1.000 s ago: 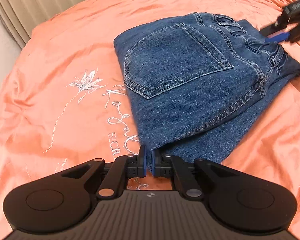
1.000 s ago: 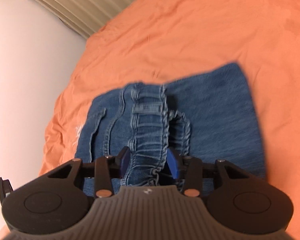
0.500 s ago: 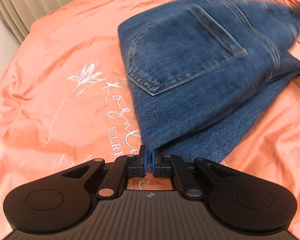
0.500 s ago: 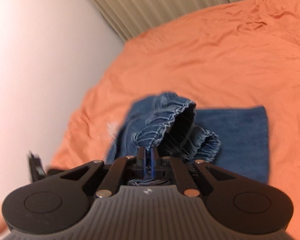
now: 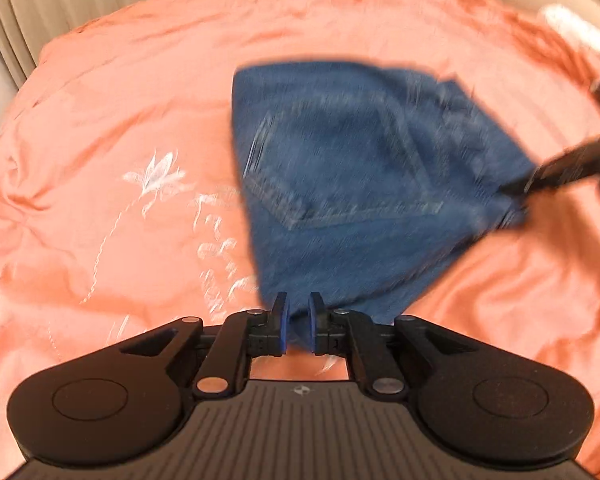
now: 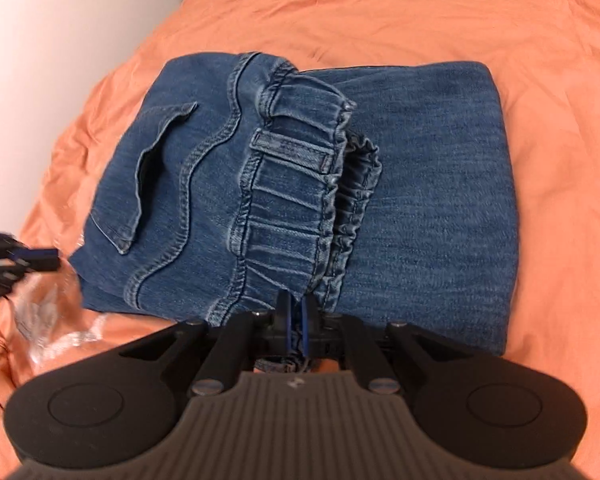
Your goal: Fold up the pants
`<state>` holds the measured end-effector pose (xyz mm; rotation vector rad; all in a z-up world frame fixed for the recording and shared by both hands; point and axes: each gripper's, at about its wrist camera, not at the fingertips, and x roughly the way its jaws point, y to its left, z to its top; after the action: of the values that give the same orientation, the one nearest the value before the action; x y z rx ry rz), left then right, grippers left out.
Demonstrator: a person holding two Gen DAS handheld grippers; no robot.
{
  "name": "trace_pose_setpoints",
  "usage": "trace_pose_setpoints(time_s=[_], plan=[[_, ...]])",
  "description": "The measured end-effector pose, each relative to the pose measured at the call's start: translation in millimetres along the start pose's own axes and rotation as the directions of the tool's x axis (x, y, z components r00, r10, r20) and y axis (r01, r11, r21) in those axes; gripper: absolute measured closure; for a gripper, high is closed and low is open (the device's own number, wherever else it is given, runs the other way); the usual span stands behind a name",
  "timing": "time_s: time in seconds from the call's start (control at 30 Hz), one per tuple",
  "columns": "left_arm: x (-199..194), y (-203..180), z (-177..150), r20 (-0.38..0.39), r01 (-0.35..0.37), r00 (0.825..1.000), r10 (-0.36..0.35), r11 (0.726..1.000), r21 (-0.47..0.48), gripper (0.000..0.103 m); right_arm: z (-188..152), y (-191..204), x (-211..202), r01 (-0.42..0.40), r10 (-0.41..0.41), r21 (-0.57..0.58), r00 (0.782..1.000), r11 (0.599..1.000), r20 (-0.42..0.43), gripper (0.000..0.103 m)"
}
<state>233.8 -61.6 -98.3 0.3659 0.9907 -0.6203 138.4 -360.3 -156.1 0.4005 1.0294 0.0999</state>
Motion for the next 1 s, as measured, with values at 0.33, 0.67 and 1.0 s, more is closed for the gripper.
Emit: trace_pose_setpoints(time_s=[0.33, 0.67, 1.0], plan=[[39.6, -33.0, 59.8, 0.098, -0.010, 0.995, 0.015, 0.998, -0.057, 0.093, 9.9, 2.2, -11.8, 0.024, -0.024, -0.004, 0.999, 1.000, 0.022, 0.084], [57.6, -32.4, 69.2, 0.063, 0.020, 0.998, -0.016, 0.998, -0.065, 0.092, 53.3, -33.5, -13.0, -0.133, 0.098, 0.234, 0.983, 0.963, 0.155, 0.055], [46.3, -16.6, 73.2, 0.103, -0.014, 0.994, 0.023, 0.996, -0.087, 0.092, 73.7, -69.5, 31.3, -0.280, 0.209, 0.451, 0.957, 0.848, 0.201, 0.081]])
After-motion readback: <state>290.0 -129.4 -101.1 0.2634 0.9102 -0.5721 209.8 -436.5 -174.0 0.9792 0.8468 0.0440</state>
